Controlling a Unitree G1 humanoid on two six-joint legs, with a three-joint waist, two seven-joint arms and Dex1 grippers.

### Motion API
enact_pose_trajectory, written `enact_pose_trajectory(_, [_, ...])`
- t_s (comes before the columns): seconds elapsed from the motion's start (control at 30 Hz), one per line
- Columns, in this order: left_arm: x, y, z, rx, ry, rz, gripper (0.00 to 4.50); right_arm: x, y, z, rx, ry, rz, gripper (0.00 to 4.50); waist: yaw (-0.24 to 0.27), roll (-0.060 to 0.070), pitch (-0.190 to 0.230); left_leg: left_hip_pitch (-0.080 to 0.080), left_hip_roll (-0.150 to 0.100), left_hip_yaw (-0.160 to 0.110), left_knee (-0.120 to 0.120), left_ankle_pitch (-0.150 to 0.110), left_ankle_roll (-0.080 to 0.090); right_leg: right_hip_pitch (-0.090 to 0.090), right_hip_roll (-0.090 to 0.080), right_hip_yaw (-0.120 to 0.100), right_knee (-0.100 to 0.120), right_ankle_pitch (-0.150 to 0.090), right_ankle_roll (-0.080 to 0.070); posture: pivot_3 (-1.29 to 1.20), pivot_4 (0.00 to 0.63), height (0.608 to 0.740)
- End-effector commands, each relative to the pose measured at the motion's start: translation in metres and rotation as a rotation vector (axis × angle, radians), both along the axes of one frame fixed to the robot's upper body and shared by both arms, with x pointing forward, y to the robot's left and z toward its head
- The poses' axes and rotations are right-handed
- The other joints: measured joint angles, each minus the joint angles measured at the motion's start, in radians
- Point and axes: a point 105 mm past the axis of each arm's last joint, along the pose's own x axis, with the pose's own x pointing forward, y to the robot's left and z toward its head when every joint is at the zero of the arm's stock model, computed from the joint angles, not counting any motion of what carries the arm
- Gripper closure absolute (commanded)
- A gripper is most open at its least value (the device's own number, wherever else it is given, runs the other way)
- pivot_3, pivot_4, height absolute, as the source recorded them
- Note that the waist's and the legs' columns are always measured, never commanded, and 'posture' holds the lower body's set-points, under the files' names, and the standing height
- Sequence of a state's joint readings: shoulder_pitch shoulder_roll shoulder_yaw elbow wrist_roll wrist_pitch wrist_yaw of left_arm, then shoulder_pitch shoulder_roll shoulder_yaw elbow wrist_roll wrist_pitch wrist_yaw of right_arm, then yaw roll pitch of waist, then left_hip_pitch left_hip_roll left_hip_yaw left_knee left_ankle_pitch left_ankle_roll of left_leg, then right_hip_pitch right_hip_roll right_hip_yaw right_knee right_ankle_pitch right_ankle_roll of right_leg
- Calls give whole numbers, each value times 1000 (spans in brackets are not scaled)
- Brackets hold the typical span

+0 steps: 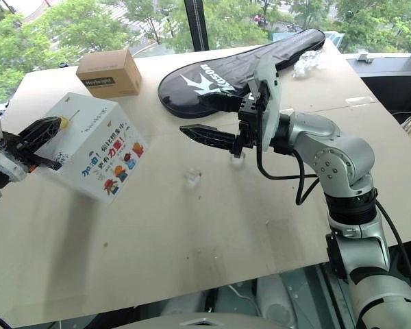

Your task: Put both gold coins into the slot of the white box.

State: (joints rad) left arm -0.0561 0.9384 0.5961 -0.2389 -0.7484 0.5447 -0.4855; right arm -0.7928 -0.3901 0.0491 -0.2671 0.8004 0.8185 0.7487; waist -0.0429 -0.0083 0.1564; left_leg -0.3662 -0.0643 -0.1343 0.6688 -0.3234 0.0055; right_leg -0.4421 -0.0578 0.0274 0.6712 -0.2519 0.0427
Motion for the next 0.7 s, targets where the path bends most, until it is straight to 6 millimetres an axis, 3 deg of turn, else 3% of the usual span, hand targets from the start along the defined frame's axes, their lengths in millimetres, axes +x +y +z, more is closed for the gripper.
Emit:
enact_pose_trajectory(0.03, [0, 6, 5, 20, 11, 11, 4500, -6, -5, 12, 21, -58, -11, 53, 0, 0, 0, 0, 0, 0, 0, 0, 0, 0, 0, 0, 0, 0, 0, 0, 150, 740])
enact_pose_trajectory(0.27, [-2, 13, -8, 53, 75, 35, 4500, -6, -6, 14, 35, -53, -24, 53, 0, 0, 0, 0, 0, 0, 0, 0, 0, 0, 0, 0, 1, 0, 0, 0, 150, 740])
enact_pose_trajectory(0.7, [-5, 22, -13, 86, 95, 90, 4500, -2, -14, 12, -7, -65, -50, 53, -4, 1, 0, 2, 0, 2, 0, 0, 0, 0, 0, 1, 3, 0, 0, 0, 150, 740])
